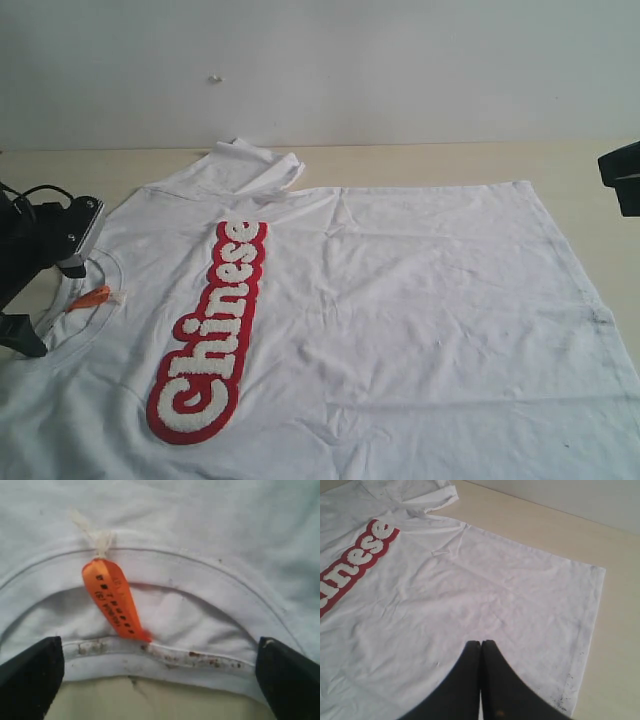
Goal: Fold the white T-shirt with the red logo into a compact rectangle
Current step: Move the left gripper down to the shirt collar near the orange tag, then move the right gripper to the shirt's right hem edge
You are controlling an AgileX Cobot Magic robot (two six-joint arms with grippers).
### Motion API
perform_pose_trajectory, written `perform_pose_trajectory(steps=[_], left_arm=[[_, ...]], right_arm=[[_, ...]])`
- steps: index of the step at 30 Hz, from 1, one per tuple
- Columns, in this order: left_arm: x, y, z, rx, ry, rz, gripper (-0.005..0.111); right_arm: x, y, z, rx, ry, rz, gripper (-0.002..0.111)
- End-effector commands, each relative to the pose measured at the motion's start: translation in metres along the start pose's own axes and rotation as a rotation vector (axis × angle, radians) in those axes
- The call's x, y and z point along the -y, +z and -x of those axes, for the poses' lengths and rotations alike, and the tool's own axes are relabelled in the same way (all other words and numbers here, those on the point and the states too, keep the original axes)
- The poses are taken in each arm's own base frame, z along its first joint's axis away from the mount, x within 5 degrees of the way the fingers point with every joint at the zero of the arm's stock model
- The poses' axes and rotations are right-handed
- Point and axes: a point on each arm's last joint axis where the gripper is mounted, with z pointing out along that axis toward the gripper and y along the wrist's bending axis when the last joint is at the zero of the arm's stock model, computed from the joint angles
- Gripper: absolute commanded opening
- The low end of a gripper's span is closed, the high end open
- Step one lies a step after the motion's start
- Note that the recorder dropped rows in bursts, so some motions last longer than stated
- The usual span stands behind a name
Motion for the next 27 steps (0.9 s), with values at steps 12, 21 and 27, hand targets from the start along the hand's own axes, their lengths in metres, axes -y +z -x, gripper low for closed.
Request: perform_pose_trajectory(steps=[12, 21, 27], left_arm=[[0.005, 0.022, -0.01, -0.056, 0.0, -0.101, 0.105], [0.003, 0.027, -0.014, -0.086, 0.012, -0.094, 0.105], [0.002, 0.027, -0.014, -0.091, 0.019, -0.077, 0.105]], right_arm=[[0.001, -0.001, 0.002, 0.006, -0.004, -0.003, 0.0], [0.001, -0.001, 0.002, 0.006, -0.004, -0.003, 0.0], [0.001, -0.001, 0.002, 0.006, -0.004, -0.003, 0.0]])
